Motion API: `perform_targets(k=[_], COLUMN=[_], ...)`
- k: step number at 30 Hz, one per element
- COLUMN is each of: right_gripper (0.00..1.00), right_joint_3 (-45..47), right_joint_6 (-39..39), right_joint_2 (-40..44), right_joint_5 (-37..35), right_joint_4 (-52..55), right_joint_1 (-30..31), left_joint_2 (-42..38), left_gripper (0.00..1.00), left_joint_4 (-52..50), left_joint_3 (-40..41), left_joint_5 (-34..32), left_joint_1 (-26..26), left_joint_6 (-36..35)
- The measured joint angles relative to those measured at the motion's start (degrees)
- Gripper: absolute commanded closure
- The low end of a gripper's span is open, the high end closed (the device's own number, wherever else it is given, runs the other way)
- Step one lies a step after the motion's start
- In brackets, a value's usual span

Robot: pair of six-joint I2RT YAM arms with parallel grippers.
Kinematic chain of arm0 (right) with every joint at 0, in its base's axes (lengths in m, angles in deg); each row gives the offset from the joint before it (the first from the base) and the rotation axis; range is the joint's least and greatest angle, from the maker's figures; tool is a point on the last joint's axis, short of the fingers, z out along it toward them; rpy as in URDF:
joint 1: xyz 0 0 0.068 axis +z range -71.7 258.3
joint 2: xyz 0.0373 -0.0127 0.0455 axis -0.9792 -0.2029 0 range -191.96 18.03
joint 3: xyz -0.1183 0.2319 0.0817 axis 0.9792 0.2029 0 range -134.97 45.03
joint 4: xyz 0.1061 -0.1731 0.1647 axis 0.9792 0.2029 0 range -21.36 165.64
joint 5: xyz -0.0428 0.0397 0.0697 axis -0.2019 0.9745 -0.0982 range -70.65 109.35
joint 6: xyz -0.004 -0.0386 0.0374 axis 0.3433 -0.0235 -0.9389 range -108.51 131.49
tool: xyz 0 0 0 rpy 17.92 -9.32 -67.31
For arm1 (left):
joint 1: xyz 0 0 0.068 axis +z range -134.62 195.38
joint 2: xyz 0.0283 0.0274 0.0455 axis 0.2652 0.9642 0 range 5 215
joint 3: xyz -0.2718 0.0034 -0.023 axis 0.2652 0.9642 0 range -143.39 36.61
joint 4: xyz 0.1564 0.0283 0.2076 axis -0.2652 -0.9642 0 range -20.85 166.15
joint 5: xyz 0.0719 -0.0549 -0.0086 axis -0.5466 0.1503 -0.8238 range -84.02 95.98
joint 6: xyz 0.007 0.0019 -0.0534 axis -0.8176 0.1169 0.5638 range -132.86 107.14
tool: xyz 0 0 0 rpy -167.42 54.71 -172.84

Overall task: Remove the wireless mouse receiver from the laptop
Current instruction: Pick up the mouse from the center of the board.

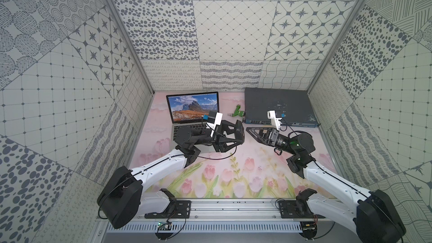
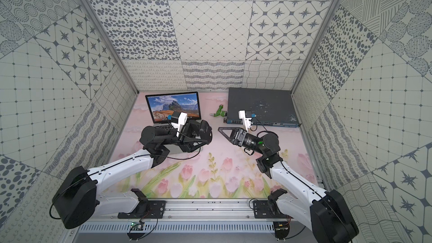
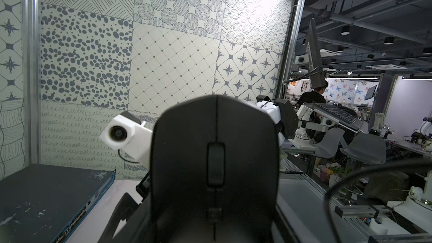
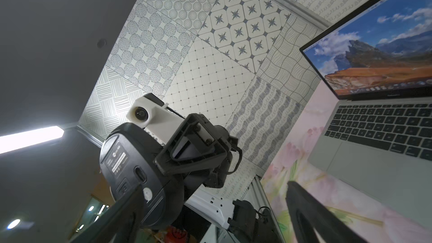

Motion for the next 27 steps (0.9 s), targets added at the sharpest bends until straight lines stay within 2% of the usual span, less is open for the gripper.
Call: perform_targets(k=[5,10,14,24,27], right_gripper=[0.03,0.03,0.04,0.25,0.34], right_joint_3=[-0.4,-2.3,-2.4,-3.7,-4.7], right_joint_6=[-10.5,-13.2,-14.4,-17.2,-18.1], right_joint_2=[-6.8,-6.8,-5.1,-5.4,-6.5], right_joint_5=[-4.8,-7.2,-8.1,-9.4,-9.4], right_joint_4=[-11.2,-15.3,-16.7,-16.4,-16.1], right_joint_1=[6.5,10.4,11.2,11.6,11.7], left_joint_2=[0.6,2.2,3.2,5.8,6.0], left_gripper=[0.49,0.49,0.50,0.50,0.49], left_joint_4=[2.4,3.9,4.1,4.9,5.4], left_joint_3=[-1.2,-2.1,-2.1,-3.3,-3.3], left_joint_5=[-0.1,-0.1,-0.5,-1.8,-2.1], left_joint_1=[-0.1,-0.3,-0.3,-0.4,-0.4], left_joint_6=[-2.3,-3.8,-4.9,-5.3,-5.3])
